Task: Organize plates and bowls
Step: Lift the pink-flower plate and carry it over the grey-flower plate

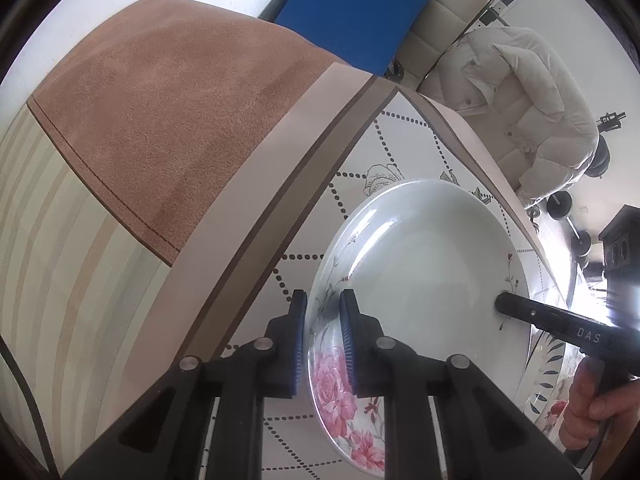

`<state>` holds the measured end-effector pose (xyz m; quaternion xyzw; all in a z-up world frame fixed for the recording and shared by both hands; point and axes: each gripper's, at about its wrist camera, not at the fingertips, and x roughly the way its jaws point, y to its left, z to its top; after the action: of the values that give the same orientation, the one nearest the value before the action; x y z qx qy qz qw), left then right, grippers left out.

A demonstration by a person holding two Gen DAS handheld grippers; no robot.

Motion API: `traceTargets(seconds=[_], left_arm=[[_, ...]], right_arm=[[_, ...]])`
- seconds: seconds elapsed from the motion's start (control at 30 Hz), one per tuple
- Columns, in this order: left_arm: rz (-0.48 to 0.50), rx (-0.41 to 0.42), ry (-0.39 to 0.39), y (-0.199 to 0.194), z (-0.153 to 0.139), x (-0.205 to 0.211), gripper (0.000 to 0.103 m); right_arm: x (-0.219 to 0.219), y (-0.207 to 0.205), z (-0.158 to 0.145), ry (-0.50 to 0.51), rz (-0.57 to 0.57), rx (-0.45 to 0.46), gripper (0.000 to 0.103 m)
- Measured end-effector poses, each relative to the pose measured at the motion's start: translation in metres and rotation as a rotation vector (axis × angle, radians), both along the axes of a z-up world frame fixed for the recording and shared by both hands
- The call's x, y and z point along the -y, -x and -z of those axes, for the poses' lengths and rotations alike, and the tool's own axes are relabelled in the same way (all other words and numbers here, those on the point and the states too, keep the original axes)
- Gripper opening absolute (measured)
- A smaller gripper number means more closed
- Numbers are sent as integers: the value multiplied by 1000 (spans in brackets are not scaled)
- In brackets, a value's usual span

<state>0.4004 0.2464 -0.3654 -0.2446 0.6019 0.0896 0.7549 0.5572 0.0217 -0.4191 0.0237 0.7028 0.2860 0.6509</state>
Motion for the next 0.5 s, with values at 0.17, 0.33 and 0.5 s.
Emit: traceTargets(seconds=[0.17, 0.33, 0.5], left_arm=[[10, 15, -2, 9, -8, 4, 14], [31, 32, -14, 16, -22, 15, 14], [61, 52, -22, 25, -39, 31, 14]], right_arm=[[6, 13, -11, -21, 9, 10, 15], [17, 25, -21, -39, 30, 18, 14], [33, 41, -36, -54, 48, 35, 14]])
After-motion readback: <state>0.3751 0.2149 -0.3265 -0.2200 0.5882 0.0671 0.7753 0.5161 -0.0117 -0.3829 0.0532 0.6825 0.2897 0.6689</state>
